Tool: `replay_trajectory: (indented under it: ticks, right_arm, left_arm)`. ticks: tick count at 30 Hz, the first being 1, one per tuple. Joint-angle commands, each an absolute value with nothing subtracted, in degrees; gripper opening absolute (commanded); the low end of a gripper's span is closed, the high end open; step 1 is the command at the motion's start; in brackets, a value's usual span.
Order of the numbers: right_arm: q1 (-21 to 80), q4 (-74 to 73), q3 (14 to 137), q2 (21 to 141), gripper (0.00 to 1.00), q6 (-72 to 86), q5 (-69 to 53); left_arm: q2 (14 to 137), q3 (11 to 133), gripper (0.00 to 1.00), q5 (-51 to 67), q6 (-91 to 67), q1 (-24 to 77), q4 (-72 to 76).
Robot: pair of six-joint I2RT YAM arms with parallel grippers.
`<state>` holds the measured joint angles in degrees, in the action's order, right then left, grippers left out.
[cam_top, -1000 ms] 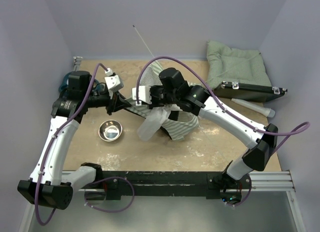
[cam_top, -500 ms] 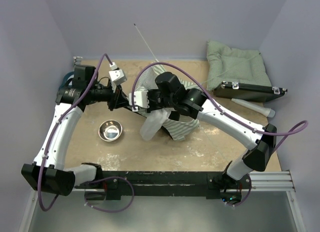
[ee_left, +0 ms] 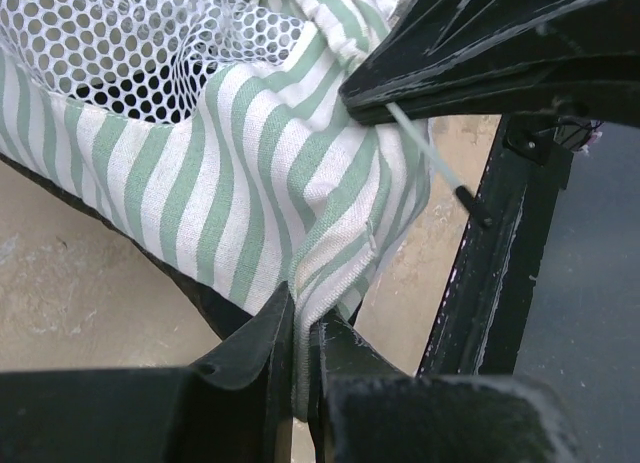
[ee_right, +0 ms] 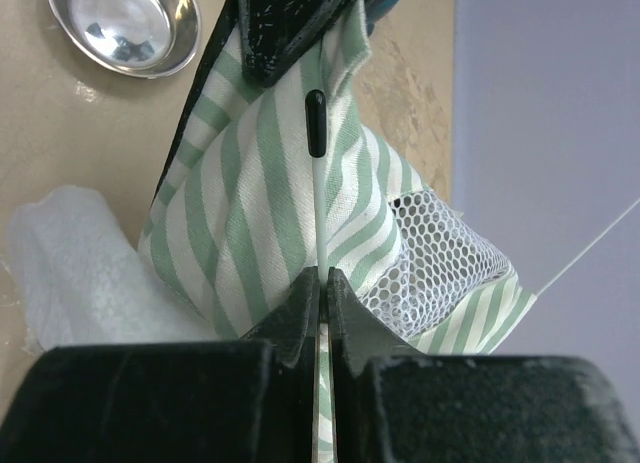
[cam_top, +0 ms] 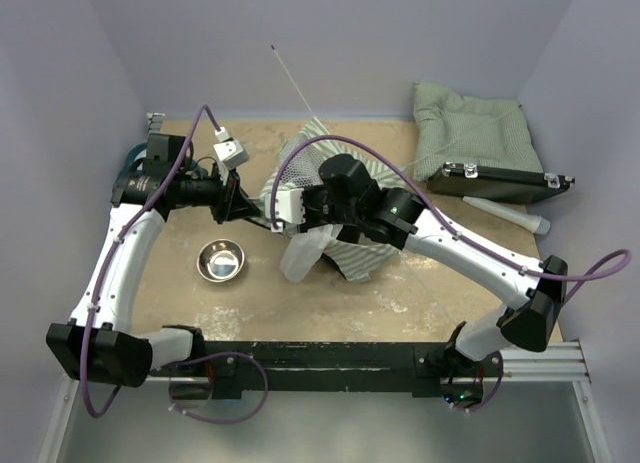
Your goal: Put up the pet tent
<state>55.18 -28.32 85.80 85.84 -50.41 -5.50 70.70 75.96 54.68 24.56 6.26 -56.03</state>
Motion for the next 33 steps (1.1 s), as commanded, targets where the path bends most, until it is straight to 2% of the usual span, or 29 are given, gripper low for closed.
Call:
replay_trajectory:
  ticks: [1, 17, 33]
  right_arm:
    - [54.8, -28.8, 85.3, 82.7, 0.0, -48.9, -3.3]
    - [54.9, -29.2, 90.2, 88.2, 0.0, -46.4, -2.8]
    - [53.5, -29.7, 89.7, 87.2, 0.0, -44.4, -3.9]
  left_arm:
    - [69.2, 75.5, 0.0, 57.0, 23.2, 5.0, -52.6]
    - [66.7, 75.1, 0.0, 57.5, 25.7, 5.1, -53.4]
    - [62.8, 72.1, 0.0, 57.0, 29.7, 5.0, -51.2]
